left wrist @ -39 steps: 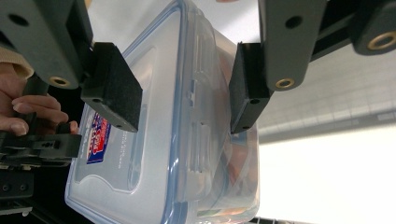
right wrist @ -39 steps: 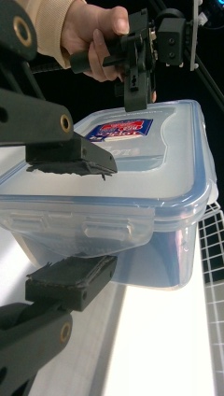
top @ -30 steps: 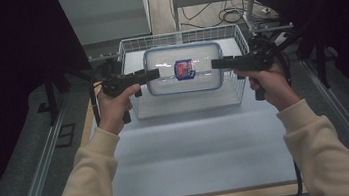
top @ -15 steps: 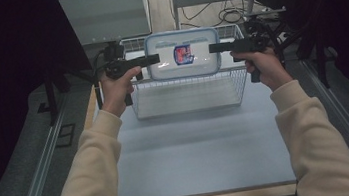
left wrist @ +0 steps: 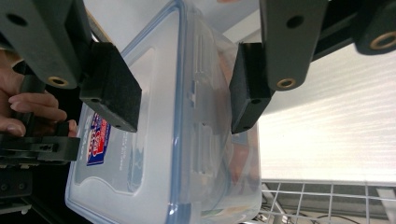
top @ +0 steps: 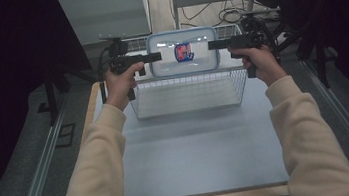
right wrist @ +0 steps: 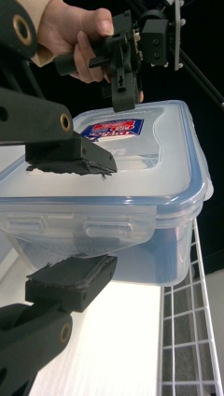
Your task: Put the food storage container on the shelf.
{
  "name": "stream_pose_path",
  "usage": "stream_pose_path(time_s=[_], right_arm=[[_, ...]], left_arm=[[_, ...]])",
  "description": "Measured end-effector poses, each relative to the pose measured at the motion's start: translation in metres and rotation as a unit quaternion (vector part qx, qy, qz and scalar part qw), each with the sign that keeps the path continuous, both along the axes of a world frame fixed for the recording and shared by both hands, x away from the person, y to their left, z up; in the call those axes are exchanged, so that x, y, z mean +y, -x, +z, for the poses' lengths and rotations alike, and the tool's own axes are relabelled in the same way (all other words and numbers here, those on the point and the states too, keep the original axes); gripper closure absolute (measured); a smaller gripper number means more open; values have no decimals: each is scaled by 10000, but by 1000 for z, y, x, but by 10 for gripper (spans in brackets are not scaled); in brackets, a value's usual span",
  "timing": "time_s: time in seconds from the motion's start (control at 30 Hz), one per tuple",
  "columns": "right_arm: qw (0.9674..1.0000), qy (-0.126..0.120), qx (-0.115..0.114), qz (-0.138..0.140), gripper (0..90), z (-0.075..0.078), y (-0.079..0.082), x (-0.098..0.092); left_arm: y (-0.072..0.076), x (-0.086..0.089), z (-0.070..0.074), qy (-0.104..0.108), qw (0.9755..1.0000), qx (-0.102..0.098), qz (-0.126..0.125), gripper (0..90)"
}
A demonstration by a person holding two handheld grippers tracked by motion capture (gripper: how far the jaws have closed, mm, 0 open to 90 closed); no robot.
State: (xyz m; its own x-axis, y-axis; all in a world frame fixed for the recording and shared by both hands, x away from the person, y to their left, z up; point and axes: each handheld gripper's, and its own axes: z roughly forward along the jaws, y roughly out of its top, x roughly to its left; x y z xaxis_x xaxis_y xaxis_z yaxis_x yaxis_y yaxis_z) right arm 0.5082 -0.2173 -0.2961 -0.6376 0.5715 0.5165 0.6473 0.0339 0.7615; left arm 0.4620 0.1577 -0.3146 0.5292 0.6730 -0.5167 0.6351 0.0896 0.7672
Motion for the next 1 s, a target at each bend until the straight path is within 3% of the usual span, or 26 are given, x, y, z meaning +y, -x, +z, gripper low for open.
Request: stream_pose_path(time_s=[0.13,0.27,0.33,0.6,0.77,0.83,0.87,1.0], right_arm=[[10000,-7,-2,-22,489,0,-3,-1],[9998,-72,154,-99,485,0,-9,-2],[9997,-88,200,-117,484,0,-11,-2],[9986,-84,356,-383,465,-4,-20,1],[9959,-23,514,-741,434,-6,-22,4],[9944,235,412,-940,426,-6,-22,8],[9939,298,403,-982,383,-7,-22,9],[9911,305,288,-1265,360,-9,-19,15]], left_arm=[[-4,0,0,7,10000,44,-18,450],[-9,-1,0,55,9999,123,4,448],[-12,-1,-1,197,9995,216,70,448],[-31,-3,-7,380,9985,361,163,399],[-45,-2,-14,581,9968,480,271,366],[-48,-3,-17,500,9969,456,400,374],[-50,-4,-18,566,9967,446,373,381],[-52,-8,-21,635,9963,463,352,320]])
